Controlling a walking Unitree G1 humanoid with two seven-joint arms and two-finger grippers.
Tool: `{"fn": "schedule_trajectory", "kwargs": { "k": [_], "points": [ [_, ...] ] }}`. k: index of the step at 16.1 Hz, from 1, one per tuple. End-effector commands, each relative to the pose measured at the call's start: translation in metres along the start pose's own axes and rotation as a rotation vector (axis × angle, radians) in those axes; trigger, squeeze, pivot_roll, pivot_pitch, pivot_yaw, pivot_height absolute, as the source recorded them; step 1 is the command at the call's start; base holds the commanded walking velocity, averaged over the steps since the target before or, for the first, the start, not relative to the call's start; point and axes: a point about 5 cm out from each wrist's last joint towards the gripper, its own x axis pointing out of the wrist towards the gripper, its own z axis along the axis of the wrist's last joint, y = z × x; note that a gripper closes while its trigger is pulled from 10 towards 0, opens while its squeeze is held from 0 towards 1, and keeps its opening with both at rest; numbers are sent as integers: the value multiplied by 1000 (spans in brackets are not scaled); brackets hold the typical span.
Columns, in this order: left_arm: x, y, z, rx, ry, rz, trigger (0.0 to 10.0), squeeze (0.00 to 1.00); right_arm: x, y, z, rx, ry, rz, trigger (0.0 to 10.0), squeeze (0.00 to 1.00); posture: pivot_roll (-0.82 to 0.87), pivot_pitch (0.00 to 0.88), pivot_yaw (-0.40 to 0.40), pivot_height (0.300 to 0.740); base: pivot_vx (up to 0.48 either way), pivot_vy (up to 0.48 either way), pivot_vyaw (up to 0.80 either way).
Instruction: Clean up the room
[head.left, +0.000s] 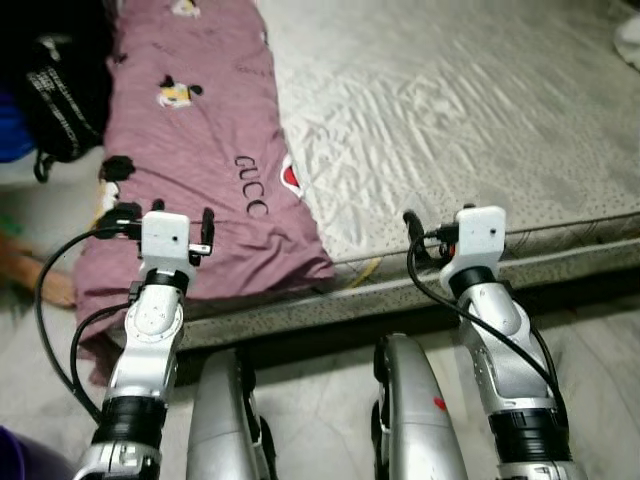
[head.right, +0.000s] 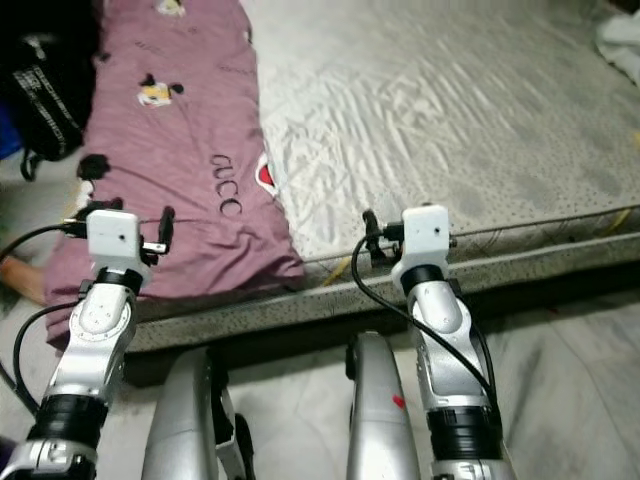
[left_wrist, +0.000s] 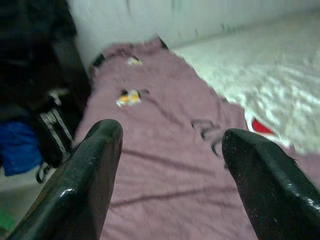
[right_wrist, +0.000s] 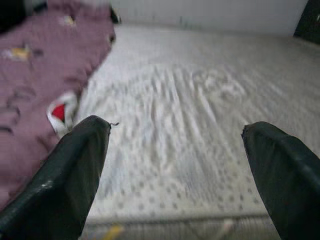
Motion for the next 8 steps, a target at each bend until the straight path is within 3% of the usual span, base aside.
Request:
{"fn": "schedule_trajectory", "kwargs": {
  "k": [1,8],
  "points": [
    [-2,1,3,2,-4,24,10000,0,1,-2,0,23,-14,-15,10000,0,-59,23,56,573,0,0,0],
    [-7,-10,10,-39,21,21,10000,0,12,8,7,79,-68,-22,10000,0,-54,25,53,640,0,0,0]
  ]
}}
